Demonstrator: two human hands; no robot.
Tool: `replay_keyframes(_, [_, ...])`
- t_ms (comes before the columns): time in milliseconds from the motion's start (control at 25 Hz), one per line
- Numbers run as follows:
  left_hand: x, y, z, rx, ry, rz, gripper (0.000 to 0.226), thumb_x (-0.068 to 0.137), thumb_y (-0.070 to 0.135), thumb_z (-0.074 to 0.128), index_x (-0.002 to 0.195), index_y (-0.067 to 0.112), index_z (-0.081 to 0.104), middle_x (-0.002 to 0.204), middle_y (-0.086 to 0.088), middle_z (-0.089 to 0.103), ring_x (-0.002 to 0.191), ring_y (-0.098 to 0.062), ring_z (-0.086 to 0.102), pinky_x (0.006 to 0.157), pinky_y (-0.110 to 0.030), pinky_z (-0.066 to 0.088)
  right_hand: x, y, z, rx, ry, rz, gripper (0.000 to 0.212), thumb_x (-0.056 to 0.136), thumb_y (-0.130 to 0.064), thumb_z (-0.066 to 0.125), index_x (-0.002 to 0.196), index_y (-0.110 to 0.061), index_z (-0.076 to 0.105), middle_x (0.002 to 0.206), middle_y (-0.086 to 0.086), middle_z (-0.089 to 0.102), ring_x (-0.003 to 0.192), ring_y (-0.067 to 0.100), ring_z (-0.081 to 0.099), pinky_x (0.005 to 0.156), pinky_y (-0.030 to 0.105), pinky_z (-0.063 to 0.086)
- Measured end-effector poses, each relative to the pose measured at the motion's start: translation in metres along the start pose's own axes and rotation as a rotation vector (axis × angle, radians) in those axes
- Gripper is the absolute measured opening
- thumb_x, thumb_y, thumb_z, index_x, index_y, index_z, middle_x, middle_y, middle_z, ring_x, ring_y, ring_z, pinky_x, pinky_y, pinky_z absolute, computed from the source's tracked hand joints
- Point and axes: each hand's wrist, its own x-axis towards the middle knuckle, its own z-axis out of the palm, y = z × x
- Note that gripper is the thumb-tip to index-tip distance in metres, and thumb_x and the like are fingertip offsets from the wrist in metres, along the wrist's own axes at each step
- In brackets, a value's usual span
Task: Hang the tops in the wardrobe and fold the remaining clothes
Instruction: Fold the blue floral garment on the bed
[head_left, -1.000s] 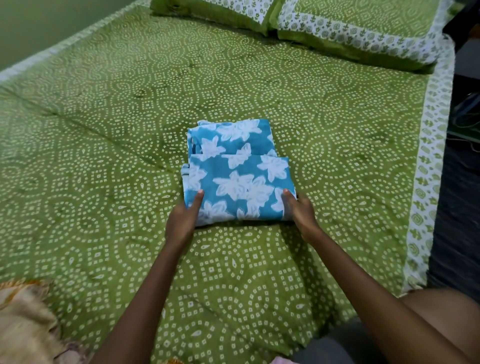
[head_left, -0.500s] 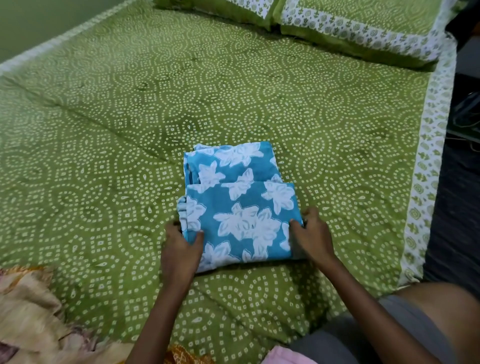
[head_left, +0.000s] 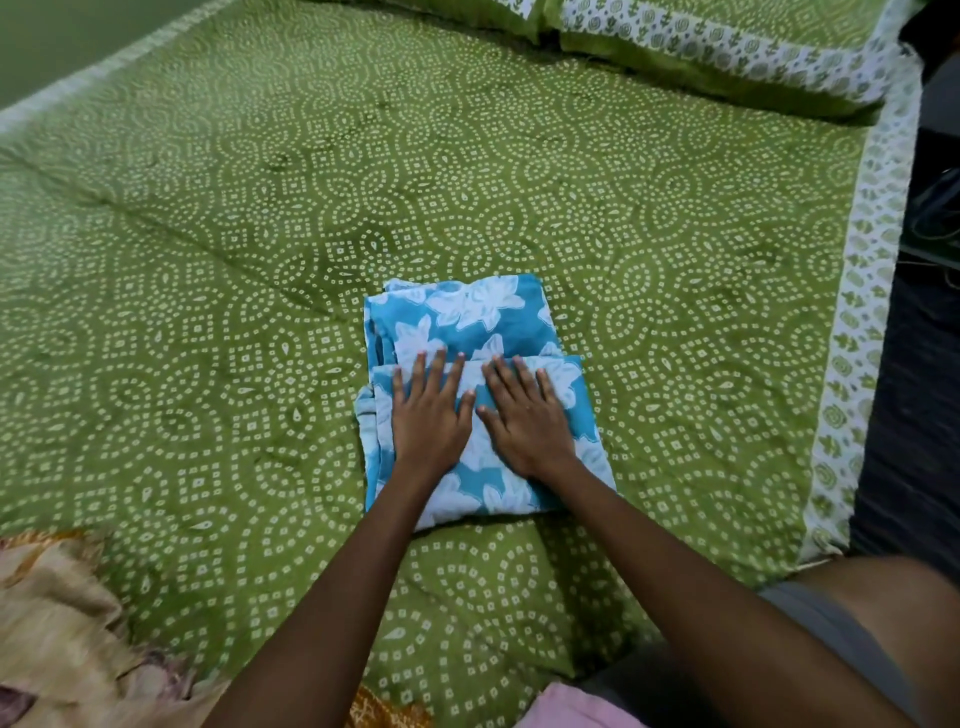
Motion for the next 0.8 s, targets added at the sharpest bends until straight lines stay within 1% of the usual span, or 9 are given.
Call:
replay_keyframes(80, [0.006,-0.002,-0.004,0.014,-0.015,-0.110,0.075,0.086,0.055,0.002,0.147,0.021,0.028,0.154,-0.003,0.026,0.145,-0.024,0.013,0.112,-0.043,-0.013,0.011,0.005,-0.005,0.032,0.023,0.132,0.067,0.096,-0.054,0.013,0.151,-0.016,0.004,0.159,0.001,0.000,0.146,0.017,-0.007,0.114,0.033,-0.014])
replay_keyframes(160, [-0.005,-0.006,-0.005,0.030,0.002,-0.134,0.076,0.087,0.057,0.003,0.146,0.018,0.030,0.152,-0.005,0.032,0.144,-0.026,0.017,0.113,-0.047,-0.009,-0.001,0.005,-0.002,0.033,0.082,0.208,0.074,0.092,-0.057,0.010,0.151,-0.013,0.004,0.159,0.003,0.001,0.146,0.017,-0.006,0.114,0.033,-0.016])
replay_keyframes(360, [-0.010,-0.014,-0.008,0.030,0.056,-0.057,0.073,0.086,0.060,0.022,0.128,0.010,0.053,0.122,-0.011,0.057,0.122,-0.033,0.045,0.109,-0.054,0.020,-0.040,0.022,-0.009,0.040,0.034,-0.004,0.085,0.082,-0.063,0.002,0.151,-0.015,0.009,0.159,0.002,0.006,0.146,0.015,-0.002,0.113,0.032,-0.015])
replay_keyframes(440, [0.014,-0.020,-0.025,-0.015,-0.036,-0.069,0.070,0.081,0.066,0.029,0.114,0.012,0.059,0.111,-0.010,0.061,0.109,-0.031,0.052,0.097,-0.043,0.034,-0.035,0.029,-0.019,0.094,0.017,0.034,0.088,0.080,-0.068,0.012,0.151,-0.016,0.011,0.159,0.002,0.008,0.146,0.017,0.003,0.116,0.033,-0.005])
replay_keyframes(520, [0.039,-0.035,-0.051,-0.132,-0.211,-0.093,0.052,0.085,0.062,0.047,0.090,0.013,0.063,0.095,-0.009,0.064,0.091,-0.028,0.057,0.074,-0.032,0.039,-0.020,0.040,-0.027,0.232,0.071,0.217,0.088,0.081,-0.066,0.041,0.147,-0.011,0.023,0.154,0.010,0.024,0.141,0.026,0.021,0.115,0.039,0.017])
replay_keyframes(600, [0.049,-0.052,-0.076,-0.404,-0.377,-0.224,0.042,0.083,0.051,0.061,0.067,0.013,0.057,0.072,-0.007,0.062,0.069,-0.023,0.054,0.060,-0.027,0.038,0.001,0.056,-0.040,0.423,0.109,0.367,0.072,0.073,-0.052,0.070,0.127,-0.009,0.048,0.130,0.013,0.052,0.118,0.030,0.049,0.097,0.040,0.043])
replay_keyframes(640, [0.047,-0.058,-0.080,-0.634,-0.383,-0.310,0.036,0.080,0.043,0.067,0.064,0.012,0.057,0.067,-0.009,0.064,0.062,-0.020,0.055,0.055,-0.024,0.041,0.011,0.063,-0.048,0.534,0.104,0.394,0.060,0.070,-0.043,0.077,0.115,-0.009,0.057,0.115,0.010,0.061,0.103,0.026,0.057,0.086,0.038,0.049])
replay_keyframes(720, [0.031,-0.059,-0.081,-1.200,-0.330,-0.458,0.023,0.080,0.027,0.070,0.080,0.004,0.066,0.087,-0.022,0.070,0.059,-0.018,0.065,0.054,-0.021,0.052,0.023,0.073,-0.063,0.828,0.100,0.419,0.034,0.070,-0.022,0.082,0.096,-0.006,0.067,0.090,0.005,0.066,0.083,0.018,0.060,0.070,0.030,0.050])
replay_keyframes(800, [0.011,-0.055,-0.080,-1.764,-0.552,-0.450,0.044,0.078,0.032,0.073,0.105,-0.002,0.067,0.102,-0.023,0.069,0.077,-0.022,0.071,0.068,-0.029,0.057,0.022,0.076,-0.072,1.117,0.079,0.456,0.020,0.071,-0.006,0.078,0.086,-0.006,0.065,0.080,0.003,0.063,0.078,0.015,0.057,0.067,0.027,0.048])
